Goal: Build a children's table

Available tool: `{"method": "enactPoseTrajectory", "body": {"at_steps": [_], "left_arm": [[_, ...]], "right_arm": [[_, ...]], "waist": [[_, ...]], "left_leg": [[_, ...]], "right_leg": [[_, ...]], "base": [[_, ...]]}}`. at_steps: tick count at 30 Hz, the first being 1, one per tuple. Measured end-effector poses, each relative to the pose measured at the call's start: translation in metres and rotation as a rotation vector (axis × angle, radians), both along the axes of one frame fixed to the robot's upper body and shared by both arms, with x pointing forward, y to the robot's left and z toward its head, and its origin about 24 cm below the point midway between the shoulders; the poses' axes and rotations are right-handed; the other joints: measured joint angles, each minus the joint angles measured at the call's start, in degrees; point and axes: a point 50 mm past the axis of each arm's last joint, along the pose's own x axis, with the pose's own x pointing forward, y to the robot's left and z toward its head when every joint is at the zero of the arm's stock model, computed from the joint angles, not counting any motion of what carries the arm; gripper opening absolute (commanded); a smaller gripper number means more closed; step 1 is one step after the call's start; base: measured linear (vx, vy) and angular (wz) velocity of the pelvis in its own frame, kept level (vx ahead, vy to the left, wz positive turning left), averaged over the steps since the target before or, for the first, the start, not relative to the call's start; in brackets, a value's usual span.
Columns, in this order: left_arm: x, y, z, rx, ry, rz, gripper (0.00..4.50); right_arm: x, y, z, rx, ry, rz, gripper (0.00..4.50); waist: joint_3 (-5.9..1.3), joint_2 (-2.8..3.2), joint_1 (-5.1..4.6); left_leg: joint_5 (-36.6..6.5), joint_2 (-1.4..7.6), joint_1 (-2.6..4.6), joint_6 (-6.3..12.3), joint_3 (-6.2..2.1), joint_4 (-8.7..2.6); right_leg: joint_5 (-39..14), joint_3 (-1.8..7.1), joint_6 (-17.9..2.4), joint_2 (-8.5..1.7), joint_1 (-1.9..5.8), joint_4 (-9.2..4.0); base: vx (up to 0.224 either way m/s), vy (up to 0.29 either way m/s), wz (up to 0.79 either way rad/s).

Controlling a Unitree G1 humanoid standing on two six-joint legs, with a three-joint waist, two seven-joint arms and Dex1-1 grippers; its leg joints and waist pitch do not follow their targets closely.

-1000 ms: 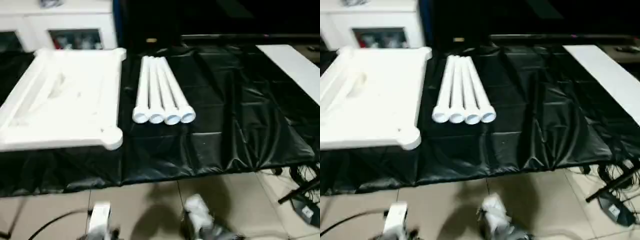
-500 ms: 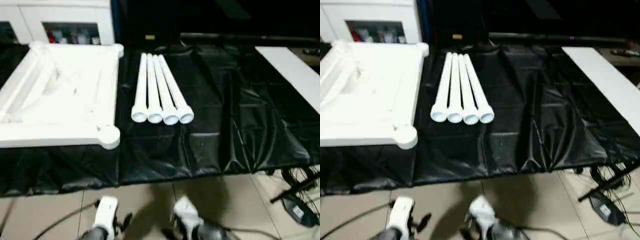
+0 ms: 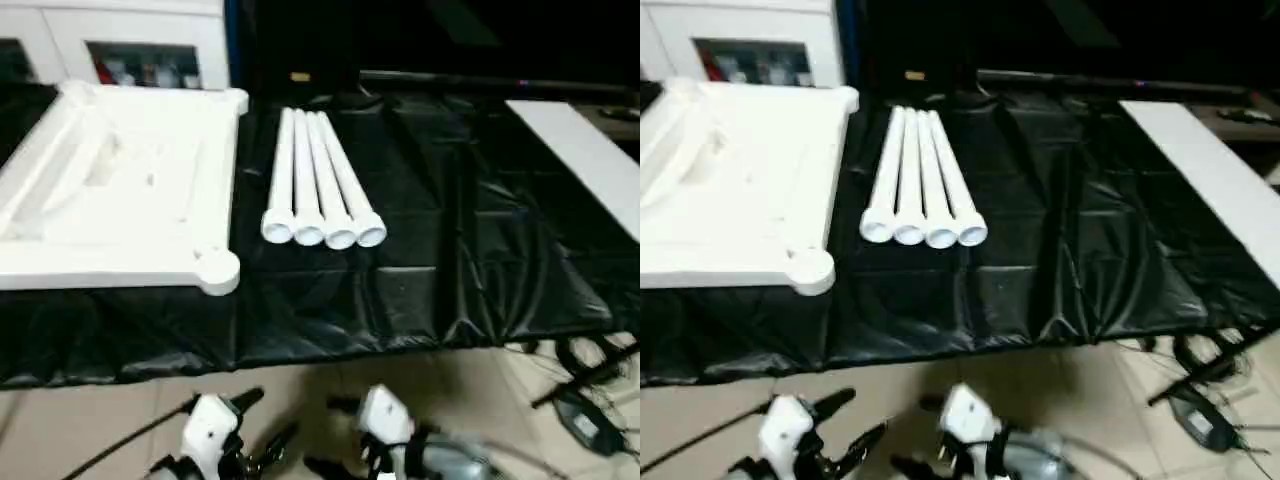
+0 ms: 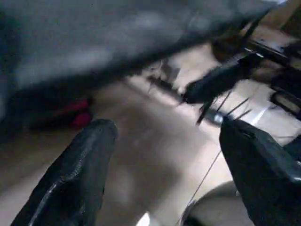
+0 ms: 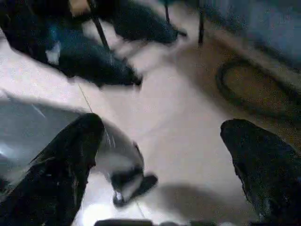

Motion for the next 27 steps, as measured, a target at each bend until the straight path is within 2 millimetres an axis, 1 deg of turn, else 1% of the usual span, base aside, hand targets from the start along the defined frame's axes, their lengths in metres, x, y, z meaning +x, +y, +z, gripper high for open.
{"method": "enactPoseTrajectory", "body": {"at_steps": [5,7,10,11,12,13,15,17,18,19,21,22,23,24,25,26,27], "left_arm": [[-0.003,0.008,0.034,0.007,-0.075,-0.002,3.98],[0.001,0.010,0.045,0.011,-0.128,0.016,3.98],[0.013,0.013,0.069,0.009,-0.223,0.078,3.98],[0.022,0.016,0.083,0.008,-0.280,0.116,3.98],[0.027,0.018,0.091,0.011,-0.317,0.136,3.98],[0.037,0.020,0.101,0.012,-0.359,0.169,3.98],[0.063,0.029,0.121,0.010,-0.454,0.294,3.98],[0.089,0.039,0.141,-0.004,-0.555,0.427,3.98],[0.100,0.044,0.148,-0.014,-0.581,0.488,3.98],[0.105,0.048,0.153,-0.015,-0.597,0.527,3.98],[0.116,0.054,0.150,-0.009,-0.579,0.590,3.98],[0.123,0.055,0.148,0.000,-0.554,0.615,3.98],[0.133,0.055,0.146,0.013,-0.534,0.638,3.98],[0.141,0.052,0.146,0.023,-0.522,0.642,3.98],[0.144,0.049,0.147,0.031,-0.520,0.643,3.98],[0.148,0.048,0.144,0.048,-0.508,0.648,3.98],[0.151,0.047,0.143,0.055,-0.498,0.652,3.98]], "right_arm": [[0.009,-0.008,0.051,0.103,-0.038,0.049,4.50],[0.012,-0.011,0.063,0.122,-0.053,0.044,4.50],[0.022,-0.016,0.082,0.159,-0.064,-0.003,4.50],[0.030,-0.021,0.092,0.168,-0.088,-0.050,4.50],[0.035,-0.023,0.098,0.172,-0.109,-0.080,4.50],[0.044,-0.028,0.106,0.178,-0.147,-0.154,4.50],[0.066,-0.032,0.125,0.196,-0.250,-0.329,4.50],[0.086,-0.038,0.138,0.210,-0.297,-0.498,4.50],[0.095,-0.042,0.140,0.214,-0.294,-0.576,4.50],[0.099,-0.046,0.140,0.213,-0.292,-0.633,4.50],[0.104,-0.058,0.132,0.179,-0.275,-0.762,4.50],[0.107,-0.062,0.127,0.156,-0.265,-0.813,4.50],[0.109,-0.064,0.119,0.117,-0.250,-0.865,4.50],[0.110,-0.066,0.113,0.089,-0.240,-0.895,4.50],[0.111,-0.066,0.109,0.071,-0.236,-0.910,4.50],[0.114,-0.064,0.106,0.062,-0.241,-0.920,4.50],[0.116,-0.060,0.102,0.057,-0.237,-0.920,4.50]], "waist": [[-0.04,-0.26,0.33],[-0.09,-0.37,0.40],[-0.03,-0.54,0.89],[-0.01,-0.62,1.22],[-0.03,-0.64,1.48],[-0.03,-0.66,1.68],[0.01,-0.63,1.84],[0.02,-0.63,1.96],[-0.06,-0.68,1.97],[-0.13,-0.77,2.03],[-0.28,-0.84,2.32],[-0.25,-0.54,2.55],[-0.33,0.19,2.94],[-0.41,0.80,3.14],[-0.51,1.72,3.21],[-0.30,3.19,3.27],[-0.14,3.93,3.05]], "left_leg": [[0.0,-0.02,0.04,0.00,0.00,0.08],[0.0,-0.01,0.07,-0.01,0.00,0.10],[0.1,-0.01,0.09,-0.14,-0.03,0.10],[0.1,-0.02,0.14,-0.19,-0.05,0.11],[0.1,-0.03,0.18,-0.19,-0.05,0.10],[0.2,-0.04,0.35,-0.26,-0.05,0.12],[0.3,-0.06,0.37,-0.47,-0.12,0.14],[0.5,-0.08,0.33,-0.79,-0.23,0.17],[0.6,-0.11,0.31,-0.76,-0.18,0.23],[0.6,-0.12,0.29,-0.69,-0.13,0.27],[0.9,-0.27,-0.05,-0.02,-0.01,0.50],[0.8,-0.36,-0.46,0.50,-0.11,0.90],[0.5,-0.81,-1.64,2.09,-1.37,2.05],[-0.3,-1.75,-3.00,5.22,-2.77,3.81],[-1.1,-2.42,-4.32,7.37,-4.04,5.28],[-1.5,-3.22,-5.26,7.98,-5.21,6.54],[-1.4,-4.25,-5.47,7.85,-5.67,6.45]], "right_leg": [[0.0,0.03,0.1,0.00,0.01,-0.04],[0.0,0.03,0.1,0.00,0.02,0.00],[0.1,0.02,0.2,0.00,0.00,0.10],[0.2,0.03,0.2,0.00,0.01,0.17],[0.2,0.03,0.2,0.00,0.03,0.18],[0.2,0.05,0.2,0.01,0.12,0.29],[0.3,0.05,0.3,0.01,0.05,0.48],[0.6,0.04,0.2,0.04,-0.01,0.62],[0.6,0.06,0.1,0.04,-0.05,0.74],[0.6,0.07,0.1,0.04,-0.02,0.74],[0.7,0.24,0.3,-0.08,0.09,0.59],[0.8,0.29,0.5,-0.20,0.02,0.39],[1.0,-0.22,1.0,-0.77,0.01,0.04],[1.1,-0.99,1.5,-1.62,0.04,-0.07],[1.2,-2.19,2.0,-2.69,0.18,-0.20],[1.6,-3.87,3.1,-4.22,1.10,-0.88],[1.9,-5.17,3.5,-5.42,1.96,-1.75]], "base": [[0.000,0.000,0.00],[0.000,0.000,0.00],[0.000,0.000,0.00],[0.000,0.000,0.00],[0.000,0.000,0.00],[0.000,0.000,0.00],[0.000,0.000,0.00],[0.000,0.000,0.00],[0.000,0.000,0.00],[0.000,0.000,0.00],[0.000,0.000,0.00],[-0.005,0.058,0.00],[0.005,0.116,0.16],[0.005,0.116,0.16],[0.004,0.205,0.36],[0.020,0.279,0.42],[0.020,0.279,0.42]]}}
